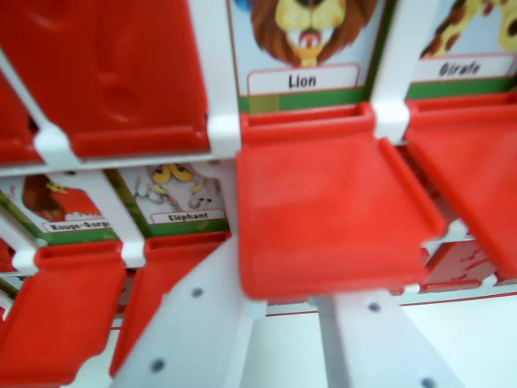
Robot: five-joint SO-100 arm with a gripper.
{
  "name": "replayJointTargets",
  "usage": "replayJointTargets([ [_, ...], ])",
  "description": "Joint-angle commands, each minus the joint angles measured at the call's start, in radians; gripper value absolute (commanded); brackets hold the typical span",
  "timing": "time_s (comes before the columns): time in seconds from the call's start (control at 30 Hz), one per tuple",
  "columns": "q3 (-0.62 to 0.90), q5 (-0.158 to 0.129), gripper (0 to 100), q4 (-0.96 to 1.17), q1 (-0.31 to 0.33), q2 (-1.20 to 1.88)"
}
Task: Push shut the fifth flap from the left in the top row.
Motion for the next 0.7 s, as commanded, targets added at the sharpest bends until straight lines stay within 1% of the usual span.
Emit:
replayJointTargets([
  [0.0, -0.11, -0.012, 0, -0.015, -0.017, 0.055],
  [0.2, -0.13, -0.04, 0, -0.003, -0.015, 0.087],
  [0.43, -0.146, -0.054, 0, -0.015, -0.018, 0.132],
  [0.67, -0.166, -0.078, 0, -0.003, -0.015, 0.181],
])
